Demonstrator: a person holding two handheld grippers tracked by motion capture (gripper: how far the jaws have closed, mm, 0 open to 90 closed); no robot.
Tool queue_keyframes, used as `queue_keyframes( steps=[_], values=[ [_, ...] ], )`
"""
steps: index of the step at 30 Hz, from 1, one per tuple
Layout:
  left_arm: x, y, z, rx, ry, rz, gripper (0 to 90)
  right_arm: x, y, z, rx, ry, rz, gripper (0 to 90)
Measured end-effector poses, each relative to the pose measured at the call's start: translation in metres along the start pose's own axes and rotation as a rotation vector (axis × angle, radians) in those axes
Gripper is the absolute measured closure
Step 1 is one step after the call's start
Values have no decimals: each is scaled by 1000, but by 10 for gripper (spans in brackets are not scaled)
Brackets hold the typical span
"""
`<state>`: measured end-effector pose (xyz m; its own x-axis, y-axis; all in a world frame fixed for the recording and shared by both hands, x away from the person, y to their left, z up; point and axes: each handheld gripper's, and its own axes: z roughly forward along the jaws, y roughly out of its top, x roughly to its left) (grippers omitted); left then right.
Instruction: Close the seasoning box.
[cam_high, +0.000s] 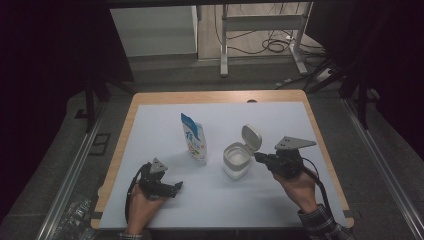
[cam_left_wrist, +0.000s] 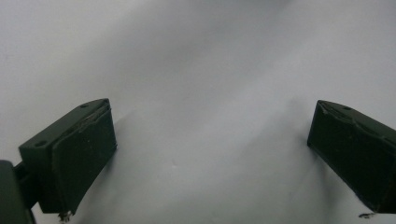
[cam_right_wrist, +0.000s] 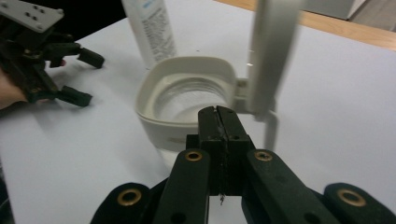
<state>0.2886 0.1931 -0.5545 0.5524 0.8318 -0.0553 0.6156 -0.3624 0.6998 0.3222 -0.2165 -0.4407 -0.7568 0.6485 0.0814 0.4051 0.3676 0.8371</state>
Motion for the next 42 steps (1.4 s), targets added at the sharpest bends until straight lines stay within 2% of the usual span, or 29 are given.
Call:
queue_keyframes(
  steps=[10, 17, 19, 26, 32, 42],
  values=[
    [1, 0, 0, 4, 0, 8, 15, -26, 1, -4, -19, -60, 38, 890],
    [0, 0, 0, -2, 0, 3, 15, -37, 9, 2, -45, -53, 64, 889],
    [0, 0, 0, -2, 0, 3, 15, -39, 11, 4, -59, -36, 72, 890],
    [0, 0, 0, -1, 0, 3, 15, -33, 16, 9, -87, 10, 74, 890],
    [0, 0, 0, -2, 0, 3, 15, -22, 17, 14, -74, 55, 58, 889],
    [0, 0, 0, -2, 1, 3, 16, -20, 11, 7, -60, 30, 26, 887]
  ],
)
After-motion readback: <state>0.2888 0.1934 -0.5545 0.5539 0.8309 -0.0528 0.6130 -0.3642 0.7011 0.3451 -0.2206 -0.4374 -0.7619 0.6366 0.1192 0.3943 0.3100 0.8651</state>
